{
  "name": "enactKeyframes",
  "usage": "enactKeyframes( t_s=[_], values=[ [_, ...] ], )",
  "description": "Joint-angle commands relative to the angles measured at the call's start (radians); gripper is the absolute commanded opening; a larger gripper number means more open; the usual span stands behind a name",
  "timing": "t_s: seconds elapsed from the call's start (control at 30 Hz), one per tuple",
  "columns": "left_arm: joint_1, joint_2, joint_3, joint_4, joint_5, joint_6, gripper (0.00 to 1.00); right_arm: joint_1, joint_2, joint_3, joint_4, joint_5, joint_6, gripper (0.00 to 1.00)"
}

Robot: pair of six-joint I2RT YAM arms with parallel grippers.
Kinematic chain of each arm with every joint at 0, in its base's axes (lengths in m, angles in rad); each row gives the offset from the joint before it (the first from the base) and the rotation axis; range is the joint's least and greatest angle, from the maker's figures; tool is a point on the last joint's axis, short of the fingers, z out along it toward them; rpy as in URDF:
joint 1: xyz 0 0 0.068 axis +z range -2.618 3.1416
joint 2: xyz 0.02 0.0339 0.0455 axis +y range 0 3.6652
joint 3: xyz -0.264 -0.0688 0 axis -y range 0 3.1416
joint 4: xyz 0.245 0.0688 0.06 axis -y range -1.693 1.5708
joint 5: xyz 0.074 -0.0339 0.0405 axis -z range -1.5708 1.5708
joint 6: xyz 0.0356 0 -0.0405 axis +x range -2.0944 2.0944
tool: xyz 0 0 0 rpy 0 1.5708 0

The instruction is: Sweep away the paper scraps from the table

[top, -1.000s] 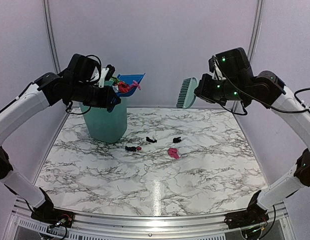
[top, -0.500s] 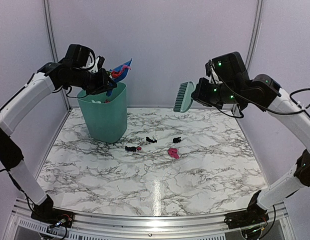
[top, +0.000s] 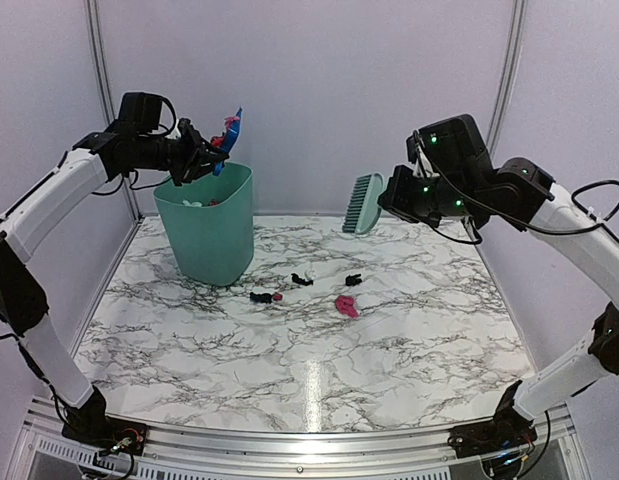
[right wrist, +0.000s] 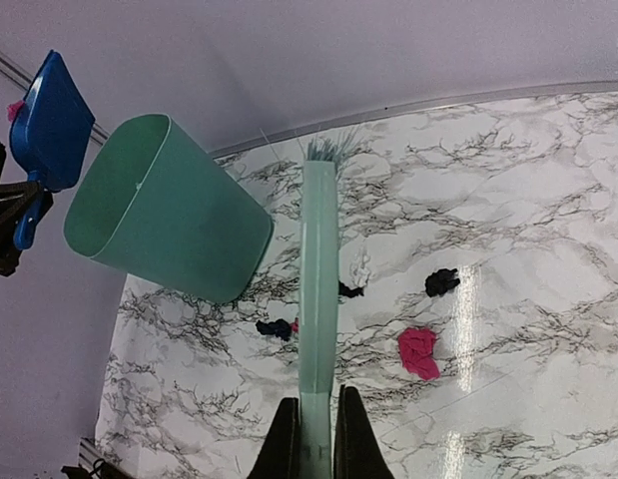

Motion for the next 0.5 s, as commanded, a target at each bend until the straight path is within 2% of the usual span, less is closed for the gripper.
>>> enactKeyframes(
  t_s=[0.0,0.17,0.2,0.33,0.47],
  values=[
    [0.022,-0.037,-0.092,0.213,0.101,-0.191,0.00,-0.013,-0.052,-0.030,0.091,-0.027,0.016,0.00],
    [0.036,-0.051,-0.137,0.332,0.127,-0.305,0.00,-0.012,-0.091,-0.077,0.103,-0.003,0.048,0.00],
    [0.043,-0.057,-0.161,0.381,0.139,-0.365,0.00,-0.013,-0.100,-0.085,0.104,0.003,0.054,0.00],
    [0.077,-0.093,-0.318,0.711,0.177,-0.628,0.00,-0.013,-0.129,-0.114,0.104,0.020,0.076,0.00],
    [0.079,-0.081,-0.289,0.730,0.193,-0.672,0.00,-0.013,-0.156,-0.137,0.102,0.037,0.101,0.00]
  ],
)
